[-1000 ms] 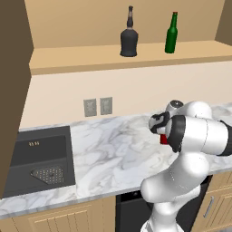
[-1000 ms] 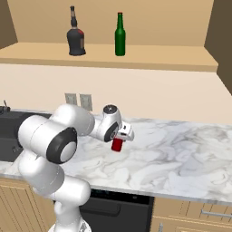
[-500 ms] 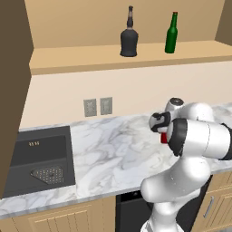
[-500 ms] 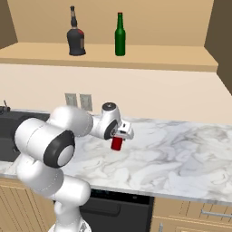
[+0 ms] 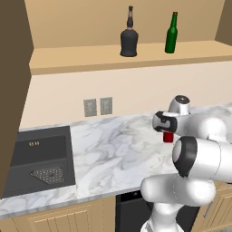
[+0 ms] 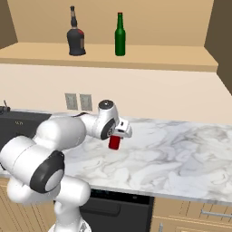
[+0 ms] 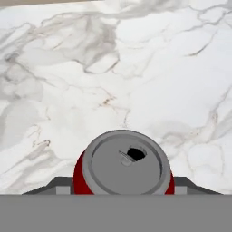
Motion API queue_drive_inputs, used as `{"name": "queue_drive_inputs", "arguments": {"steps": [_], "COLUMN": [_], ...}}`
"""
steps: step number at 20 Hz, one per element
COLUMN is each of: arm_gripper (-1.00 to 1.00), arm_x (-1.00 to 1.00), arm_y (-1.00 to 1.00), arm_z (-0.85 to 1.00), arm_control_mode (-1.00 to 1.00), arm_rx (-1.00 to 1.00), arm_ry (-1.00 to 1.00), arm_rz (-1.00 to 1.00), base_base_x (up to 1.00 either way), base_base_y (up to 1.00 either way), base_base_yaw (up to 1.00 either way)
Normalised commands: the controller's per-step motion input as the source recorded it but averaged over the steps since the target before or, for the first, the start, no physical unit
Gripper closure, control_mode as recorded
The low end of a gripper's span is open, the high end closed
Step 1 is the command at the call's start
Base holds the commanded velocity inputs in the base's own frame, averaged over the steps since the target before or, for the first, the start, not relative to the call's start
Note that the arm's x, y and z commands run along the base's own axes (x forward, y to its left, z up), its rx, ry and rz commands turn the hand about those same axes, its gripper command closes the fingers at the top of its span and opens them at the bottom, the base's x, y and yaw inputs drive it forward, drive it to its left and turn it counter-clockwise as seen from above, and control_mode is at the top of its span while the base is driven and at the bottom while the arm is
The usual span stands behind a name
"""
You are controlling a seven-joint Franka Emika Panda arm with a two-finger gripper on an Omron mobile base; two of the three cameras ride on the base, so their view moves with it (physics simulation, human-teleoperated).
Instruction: Sort all alcoholic drinks to one cabinet, and non-alcoholic drinks to the other.
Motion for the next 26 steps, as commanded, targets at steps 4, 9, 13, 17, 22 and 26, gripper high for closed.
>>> {"name": "queue_drive_inputs", "arguments": {"steps": [4, 9, 13, 17, 22, 26], "arm_gripper": [1.00, 1.00, 1.00, 1.00, 1.00, 1.00], "arm_x": [-0.27, -0.30, -0.33, -0.26, -0.22, -0.28], "arm_y": [0.12, 0.12, 0.12, 0.17, 0.23, 0.20], "arm_z": [0.22, 0.22, 0.21, 0.24, 0.28, 0.31], "arm_control_mode": [-1.00, -1.00, -1.00, -1.00, -1.00, -1.00], "arm_rx": [0.00, 0.00, 0.00, 0.00, -0.01, -0.01], "arm_ry": [-0.04, -0.05, -0.07, -0.07, -0.09, -0.11], "arm_rz": [0.03, 0.02, 0.01, 0.02, 0.03, 0.02], "base_base_x": [0.00, 0.00, 0.00, 0.00, 0.00, 0.00], "base_base_y": [0.00, 0.00, 0.00, 0.00, 0.00, 0.00], "base_base_yaw": [0.00, 0.00, 0.00, 0.00, 0.00, 0.00]}}
